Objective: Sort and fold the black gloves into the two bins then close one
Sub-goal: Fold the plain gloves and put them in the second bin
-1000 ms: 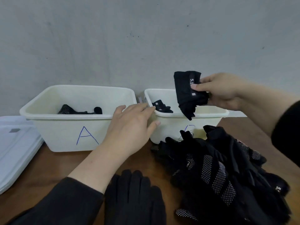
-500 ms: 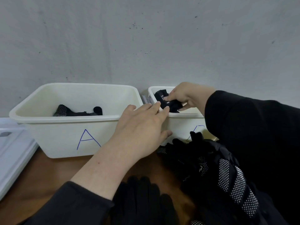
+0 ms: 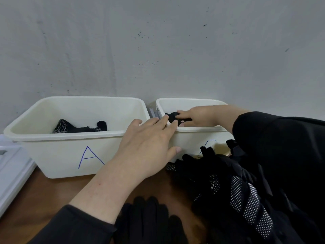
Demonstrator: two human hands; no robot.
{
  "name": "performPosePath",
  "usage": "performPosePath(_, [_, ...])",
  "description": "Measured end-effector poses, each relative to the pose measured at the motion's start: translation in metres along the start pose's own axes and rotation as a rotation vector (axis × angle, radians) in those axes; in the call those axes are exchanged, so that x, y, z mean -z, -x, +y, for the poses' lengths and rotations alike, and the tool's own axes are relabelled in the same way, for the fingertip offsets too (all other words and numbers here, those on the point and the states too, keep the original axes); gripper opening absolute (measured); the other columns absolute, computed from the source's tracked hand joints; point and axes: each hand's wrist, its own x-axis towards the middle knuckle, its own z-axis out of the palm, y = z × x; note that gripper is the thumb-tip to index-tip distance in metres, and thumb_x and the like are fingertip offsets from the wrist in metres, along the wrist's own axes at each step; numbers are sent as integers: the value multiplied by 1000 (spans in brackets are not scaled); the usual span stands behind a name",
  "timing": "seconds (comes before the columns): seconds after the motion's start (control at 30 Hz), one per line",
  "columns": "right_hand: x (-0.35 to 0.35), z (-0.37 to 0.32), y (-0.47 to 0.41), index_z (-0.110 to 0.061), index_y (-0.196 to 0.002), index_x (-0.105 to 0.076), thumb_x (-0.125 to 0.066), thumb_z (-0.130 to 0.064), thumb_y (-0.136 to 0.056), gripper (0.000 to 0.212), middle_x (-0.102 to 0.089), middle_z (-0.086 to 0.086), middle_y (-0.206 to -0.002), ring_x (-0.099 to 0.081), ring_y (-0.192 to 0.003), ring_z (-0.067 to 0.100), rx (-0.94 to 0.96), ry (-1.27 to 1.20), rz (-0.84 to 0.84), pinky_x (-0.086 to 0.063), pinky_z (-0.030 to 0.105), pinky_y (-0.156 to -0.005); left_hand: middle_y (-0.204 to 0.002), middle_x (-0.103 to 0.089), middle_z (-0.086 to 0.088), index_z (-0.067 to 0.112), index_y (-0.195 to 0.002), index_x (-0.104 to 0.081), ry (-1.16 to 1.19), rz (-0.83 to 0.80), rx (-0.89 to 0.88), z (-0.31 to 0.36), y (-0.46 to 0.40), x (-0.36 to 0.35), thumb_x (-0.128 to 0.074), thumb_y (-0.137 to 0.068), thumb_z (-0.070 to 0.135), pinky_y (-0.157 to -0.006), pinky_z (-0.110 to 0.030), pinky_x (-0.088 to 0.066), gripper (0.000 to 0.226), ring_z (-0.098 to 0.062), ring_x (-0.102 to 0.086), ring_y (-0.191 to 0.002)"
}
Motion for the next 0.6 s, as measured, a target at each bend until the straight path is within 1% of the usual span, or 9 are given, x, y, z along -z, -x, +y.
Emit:
performPosePath(0.07, [-3, -2, -4, -26, -158, -32, -41, -40, -108, 53, -24, -4, -167, -31, -149, 23, -9, -10, -29, -22, 39, -122, -170, -8, 7, 33, -160, -6, -2, -3, 1, 0, 0, 0, -28, -100, 66, -120, -44, -20, 72, -12, -14, -153])
performPosePath(0.13, [-4, -7, -8, -22, -153, -42, -43, -36, -108, 46, -40, 1, -159, -41, -143, 24, -9, -60, -7, -28, 38, -119, -170, -8, 8, 33, -160, -6, -4, -2, 2, 0, -1, 1, -28, -100, 66, -120, -44, -20, 72, -12, -14, -153])
performPosePath(0.2, [-5, -14, -12, -19, -147, -50, -45, -33, -108, 42, -50, 4, -151, -47, -137, 26, 3, -80, 20, -32, 38, -116, -169, -9, 8, 34, -160, -6, -2, -1, 5, 0, -1, 0, -27, -100, 66, -120, -43, -21, 72, -12, -14, -153])
performPosePath(0.27, [-5, -21, -16, -14, -145, -51, -46, -28, -108, 41, -53, 10, -147, -48, -136, 31, 0, -91, 42, -34, 38, -114, -169, -9, 8, 35, -160, -7, -1, -2, 5, 0, -1, 0, -28, -100, 66, -119, -44, -21, 71, -12, -15, -153])
performPosePath(0.33, [-4, -27, -14, -9, -146, -49, -46, -22, -107, 41, -49, 14, -149, -44, -138, 34, -32, -95, 33, -33, 37, -111, -169, -9, 8, 35, -160, -7, -1, -5, 5, 0, -1, 0, -28, -100, 66, -119, -44, -21, 71, -12, -15, -153])
performPosePath(0.4, [-2, -25, -11, -12, -151, -43, -41, -29, -109, 45, -45, 12, -153, -40, -142, 32, -19, -121, 6, -30, 38, -114, -169, -9, 8, 35, -160, -7, 4, -8, 3, 0, -1, 1, -28, -100, 66, -119, -44, -22, 71, -12, -16, -153])
performPosePath(0.47, [1, -21, -7, -24, -156, -36, -31, -43, -109, 51, -40, 3, -159, -36, -146, 26, 18, -148, -10, -25, 40, -120, -169, -10, 8, 35, -160, -7, 6, -4, 0, 0, -1, 1, -28, -100, 66, -119, -44, -22, 71, -12, -16, -152])
performPosePath(0.53, [4, -16, -3, -28, -152, -43, -27, -47, -109, 49, -47, -1, -154, -42, -141, 22, 8, -230, 82, -28, 38, -118, -169, -10, 8, 34, -160, -7, 8, -8, -1, 0, -1, 1, -28, -99, 66, -118, -43, -22, 72, -12, -16, -152])
performPosePath(0.6, [7, -12, 2, -19, -139, -56, -27, -45, -109, 49, -62, 6, -135, -55, -125, 26, -9, -304, 223, -39, 35, -105, -169, -10, 8, 34, -160, -7, 10, -18, 3, 0, -1, 2, -28, -99, 66, -119, -43, -22, 72, -11, -15, -153])
